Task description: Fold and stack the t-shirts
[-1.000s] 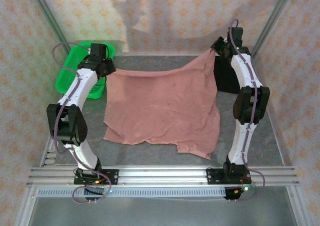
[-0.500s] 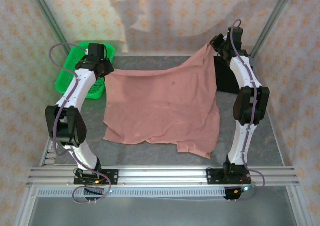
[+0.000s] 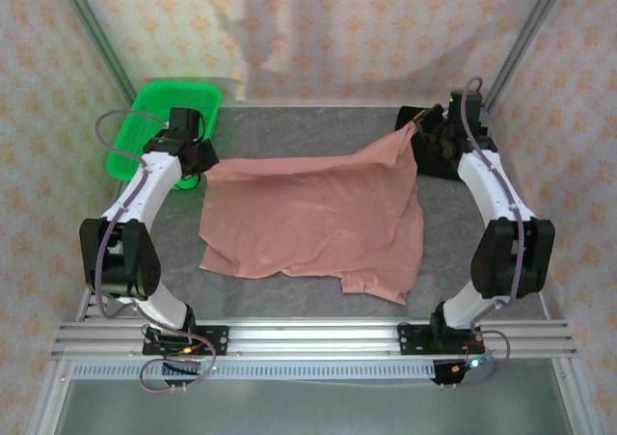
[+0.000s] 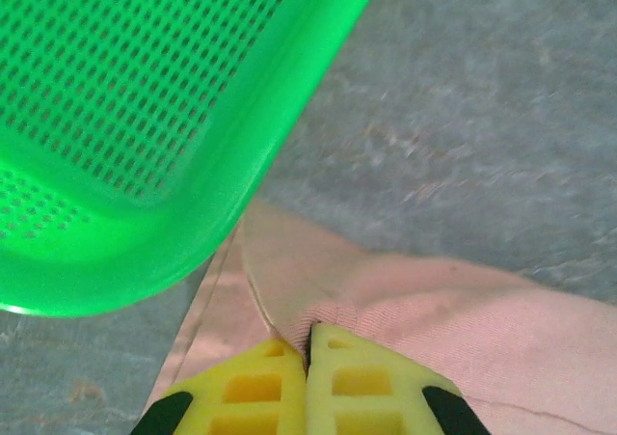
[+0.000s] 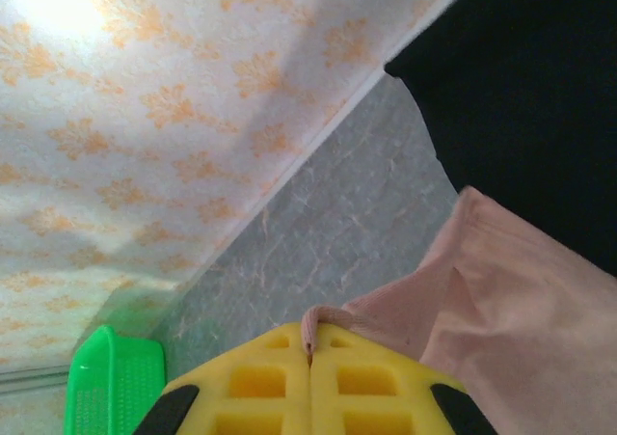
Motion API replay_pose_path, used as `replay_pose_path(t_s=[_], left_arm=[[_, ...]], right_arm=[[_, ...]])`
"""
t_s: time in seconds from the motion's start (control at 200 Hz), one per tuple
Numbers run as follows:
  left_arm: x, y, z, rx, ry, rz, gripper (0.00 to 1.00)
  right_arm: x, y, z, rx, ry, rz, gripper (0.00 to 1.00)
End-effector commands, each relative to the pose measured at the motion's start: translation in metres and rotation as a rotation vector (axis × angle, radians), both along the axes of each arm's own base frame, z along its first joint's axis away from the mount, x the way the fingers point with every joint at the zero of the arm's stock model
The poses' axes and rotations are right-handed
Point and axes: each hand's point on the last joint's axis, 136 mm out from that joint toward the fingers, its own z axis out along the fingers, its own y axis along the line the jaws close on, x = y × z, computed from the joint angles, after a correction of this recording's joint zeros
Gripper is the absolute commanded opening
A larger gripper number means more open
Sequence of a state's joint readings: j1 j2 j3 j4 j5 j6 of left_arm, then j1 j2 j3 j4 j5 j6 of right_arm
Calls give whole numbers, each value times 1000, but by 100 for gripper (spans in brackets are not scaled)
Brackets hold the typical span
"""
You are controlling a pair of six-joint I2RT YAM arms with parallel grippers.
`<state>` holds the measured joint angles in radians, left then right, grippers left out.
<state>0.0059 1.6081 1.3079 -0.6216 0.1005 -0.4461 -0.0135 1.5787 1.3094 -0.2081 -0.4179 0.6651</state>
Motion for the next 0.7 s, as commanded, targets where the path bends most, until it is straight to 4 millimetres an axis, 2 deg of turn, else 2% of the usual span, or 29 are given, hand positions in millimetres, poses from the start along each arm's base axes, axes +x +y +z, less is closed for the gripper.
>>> replay_pose_path(t_s=[0.0,0.15,0.46,0.696], left_arm=[[-15,4,-7,1,30,18,0],[-18,9,-19,29,66,23,0],[4,20,-26,74,95,19,0],[10,27,-37,94,122,22,0]], right_arm=[[-20,-5,-16,17,44,-44,0],[-45,-5,-32,60,74,-70,0],[-71,-2,-39,69,105,-65,0],[-98,-4,-46,61,142,-72,0]])
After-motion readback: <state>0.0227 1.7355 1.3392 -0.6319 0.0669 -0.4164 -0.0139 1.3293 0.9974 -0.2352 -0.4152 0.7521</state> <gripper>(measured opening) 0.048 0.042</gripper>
